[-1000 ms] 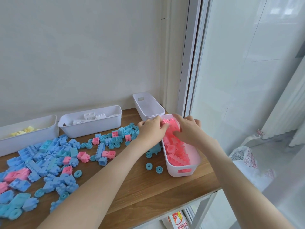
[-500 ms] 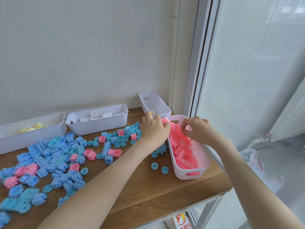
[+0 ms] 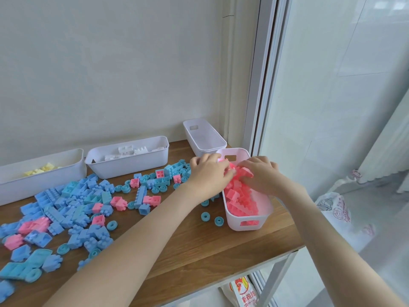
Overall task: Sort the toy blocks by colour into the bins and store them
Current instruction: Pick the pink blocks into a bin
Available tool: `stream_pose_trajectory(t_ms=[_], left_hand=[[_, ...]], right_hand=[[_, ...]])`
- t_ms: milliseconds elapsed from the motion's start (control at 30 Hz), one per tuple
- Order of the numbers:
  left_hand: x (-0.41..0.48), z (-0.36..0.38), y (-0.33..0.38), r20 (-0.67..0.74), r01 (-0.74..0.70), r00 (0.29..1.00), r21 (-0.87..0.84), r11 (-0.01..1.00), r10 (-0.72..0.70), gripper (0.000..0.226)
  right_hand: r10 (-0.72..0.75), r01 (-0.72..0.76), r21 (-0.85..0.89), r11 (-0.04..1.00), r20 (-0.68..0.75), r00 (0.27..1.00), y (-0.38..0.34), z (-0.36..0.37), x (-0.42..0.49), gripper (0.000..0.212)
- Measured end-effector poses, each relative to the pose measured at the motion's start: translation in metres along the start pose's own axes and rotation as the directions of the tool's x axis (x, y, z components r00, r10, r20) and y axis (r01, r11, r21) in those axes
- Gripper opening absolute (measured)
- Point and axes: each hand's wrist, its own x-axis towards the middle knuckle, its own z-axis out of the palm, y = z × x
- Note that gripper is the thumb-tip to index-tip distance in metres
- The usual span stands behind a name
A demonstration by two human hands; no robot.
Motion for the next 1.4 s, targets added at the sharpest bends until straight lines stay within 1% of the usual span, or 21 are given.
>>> stream_pose_trajectory(t_ms=[67, 100, 200, 267, 300, 367, 433, 500, 567, 667, 700, 733, 800, 867, 933, 1000, 1100, 1167, 1233, 1333, 1400], left_hand=[[0.004, -0.002, 0.004, -0.012, 0.089, 0.996, -0.048, 0.995, -0.089, 0.035], [0.004, -0.003, 0.006, -0.007, 0.097, 0.995, -0.068, 0.993, -0.098, 0.031], [-0.001, 0.000, 0.009, 0.019, 0.040, 0.999, -0.105, 0.994, -0.038, 0.017], [-0.008, 0.002, 0.012, 0.029, 0.022, 0.999, -0.112, 0.993, -0.019, 0.022], [-0.011, 0.003, 0.014, 0.033, 0.022, 0.999, -0.115, 0.993, -0.018, 0.027], [-0.014, 0.002, 0.015, 0.052, 0.027, 0.998, -0.132, 0.991, -0.021, 0.039], [-0.016, 0.000, 0.011, 0.051, 0.033, 0.998, -0.158, 0.987, -0.026, 0.042], [-0.018, -0.002, 0.006, 0.005, 0.042, 0.999, -0.185, 0.982, -0.042, 0.034], [-0.022, -0.006, 0.003, -0.056, 0.055, 0.996, -0.243, 0.969, -0.070, 0.026], [-0.033, -0.016, 0.000, -0.163, 0.119, 0.968, -0.374, 0.920, -0.191, 0.026], [-0.036, -0.019, -0.002, -0.180, 0.152, 0.955, -0.390, 0.908, -0.237, 0.026], [-0.040, -0.021, -0.007, -0.190, 0.183, 0.945, -0.367, 0.912, -0.267, 0.026], [-0.049, -0.022, -0.021, -0.200, 0.237, 0.936, -0.250, 0.939, -0.289, 0.023], [-0.057, -0.021, -0.037, -0.180, 0.276, 0.937, -0.138, 0.951, -0.298, 0.021], [-0.067, -0.021, -0.059, -0.107, 0.326, 0.939, -0.027, 0.945, -0.327, 0.026], [-0.077, -0.019, -0.082, -0.006, 0.362, 0.932, 0.101, 0.927, -0.363, 0.032], [-0.093, -0.013, -0.111, 0.103, 0.330, 0.927, 0.227, 0.916, -0.359, 0.036], [-0.100, -0.006, -0.120, 0.121, 0.293, 0.937, 0.241, 0.925, -0.328, 0.038], [-0.102, -0.003, -0.123, 0.084, 0.262, 0.954, 0.228, 0.938, -0.287, 0.035], [-0.102, -0.006, -0.128, 0.035, 0.269, 0.961, 0.123, 0.955, -0.275, 0.028], [-0.105, -0.010, -0.135, -0.002, 0.281, 0.960, 0.031, 0.959, -0.282, 0.023]], right_hand=[[0.018, -0.018, 0.007, 1.000, 0.011, 1.000, -0.003, 0.003, 0.002, 0.033], [0.020, -0.019, 0.028, 0.999, -0.014, 1.000, -0.002, 0.003, 0.002, 0.031], [0.018, -0.007, 0.088, 0.996, -0.132, 0.991, 0.002, 0.001, 0.000, 0.016], [0.005, 0.011, 0.097, 0.995, -0.166, 0.986, 0.005, -0.002, -0.004, 0.006], [0.002, 0.016, 0.111, 0.994, -0.162, 0.987, 0.005, -0.003, -0.006, 0.005], [0.003, 0.026, 0.164, 0.986, -0.174, 0.985, 0.005, -0.007, -0.011, 0.011], [0.007, 0.040, 0.200, 0.979, -0.229, 0.973, 0.003, -0.010, -0.015, 0.016], [-0.002, 0.063, 0.219, 0.974, -0.267, 0.964, -0.003, -0.014, -0.019, 0.021], [-0.025, 0.101, 0.268, 0.958, -0.275, 0.961, -0.015, -0.017, -0.026, 0.023], [-0.136, 0.212, 0.298, 0.930, -0.258, 0.957, -0.042, -0.019, -0.034, 0.030], [-0.182, 0.252, 0.306, 0.918, -0.238, 0.954, -0.052, -0.017, -0.034, 0.034], [-0.231, 0.292, 0.319, 0.902, -0.215, 0.949, -0.062, -0.015, -0.034, 0.037], [-0.308, 0.351, 0.334, 0.875, -0.174, 0.935, -0.081, -0.010, -0.032, 0.041], [-0.335, 0.366, 0.328, 0.871, -0.148, 0.930, -0.097, -0.004, -0.032, 0.044], [-0.355, 0.370, 0.341, 0.864, -0.109, 0.929, -0.114, 0.003, -0.030, 0.048], [-0.372, 0.360, 0.361, 0.860, -0.039, 0.927, -0.129, 0.013, -0.025, 0.055], [-0.344, 0.310, 0.299, 0.902, 0.066, 0.937, -0.142, 0.027, -0.012, 0.065], [-0.288, 0.265, 0.234, 0.935, 0.070, 0.955, -0.145, 0.037, -0.002, 0.065], [-0.236, 0.220, 0.198, 0.955, 0.061, 0.970, -0.148, 0.049, 0.009, 0.063], [-0.187, 0.171, 0.130, 0.977, 0.117, 0.975, -0.150, 0.066, 0.022, 0.056], [-0.171, 0.164, 0.067, 0.984, 0.114, 0.979, -0.151, 0.074, 0.028, 0.051]])
